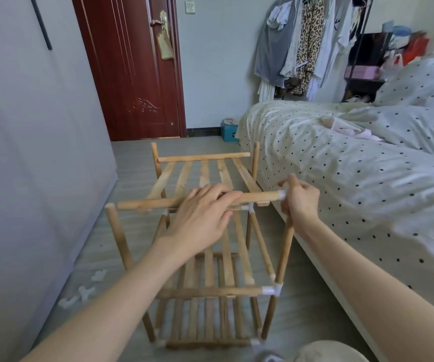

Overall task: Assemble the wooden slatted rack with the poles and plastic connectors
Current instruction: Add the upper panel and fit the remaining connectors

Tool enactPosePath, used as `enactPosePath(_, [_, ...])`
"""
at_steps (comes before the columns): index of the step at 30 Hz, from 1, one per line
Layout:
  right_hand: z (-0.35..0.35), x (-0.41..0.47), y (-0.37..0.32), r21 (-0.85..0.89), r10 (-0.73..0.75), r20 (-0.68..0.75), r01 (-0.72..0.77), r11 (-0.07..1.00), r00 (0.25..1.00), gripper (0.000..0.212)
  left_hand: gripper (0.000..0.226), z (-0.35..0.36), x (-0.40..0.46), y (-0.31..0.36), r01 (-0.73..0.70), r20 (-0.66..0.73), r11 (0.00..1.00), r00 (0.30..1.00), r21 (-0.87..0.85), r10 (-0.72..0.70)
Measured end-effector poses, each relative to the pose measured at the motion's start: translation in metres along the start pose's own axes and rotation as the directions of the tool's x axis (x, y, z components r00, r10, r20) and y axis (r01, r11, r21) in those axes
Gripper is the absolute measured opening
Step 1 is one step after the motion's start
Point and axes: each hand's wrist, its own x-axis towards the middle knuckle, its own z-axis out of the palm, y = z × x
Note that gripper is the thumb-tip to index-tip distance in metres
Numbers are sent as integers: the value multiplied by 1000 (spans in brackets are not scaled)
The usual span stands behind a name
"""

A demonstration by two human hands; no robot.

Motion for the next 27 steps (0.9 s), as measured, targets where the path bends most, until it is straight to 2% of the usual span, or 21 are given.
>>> enactPosePath(2, [2,20,-1,-61,-4,-79,-1,998,997,48,45,-7,-8,-22,50,25,998,998,49,-51])
enactPosePath(4, [8,31,0,-106,18,-137,-32,994,990,50,45,-19,-20,-46,115,30,986,992,119,-120])
enactPosePath(7, [19,23,9,-107,-13,-170,-5,994,985,46,68,-28,-44,-78,151,-2,964,988,221,-154])
enactPosePath(10, [29,0,29,-122,-161,-171,141,982,972,53,63,-27,-71,-88,260,-74,955,965,144,-252])
enactPosePath(13, [37,-8,36,-149,-175,-119,157,976,977,61,45,-23,-78,-89,392,-131,920,911,-25,-392])
enactPosePath(16, [41,5,31,-159,-66,-64,55,986,996,66,35,-17,-60,-87,445,-135,887,878,-119,-459])
enactPosePath(19, [46,21,26,-158,111,-49,-118,980,993,68,33,-5,-40,-91,442,-100,881,882,-168,-461])
enactPosePath(23, [63,4,34,-309,246,36,-223,925,969,66,27,1,-24,-99,416,-67,876,894,-243,-443])
enactPosePath(25, [77,-23,44,-402,349,205,-247,882,914,56,23,-2,-28,-102,375,-74,873,906,-313,-416])
enactPosePath(27, [93,-54,55,-497,465,407,-236,835,786,46,25,-5,-41,-107,339,-86,871,916,-356,-391])
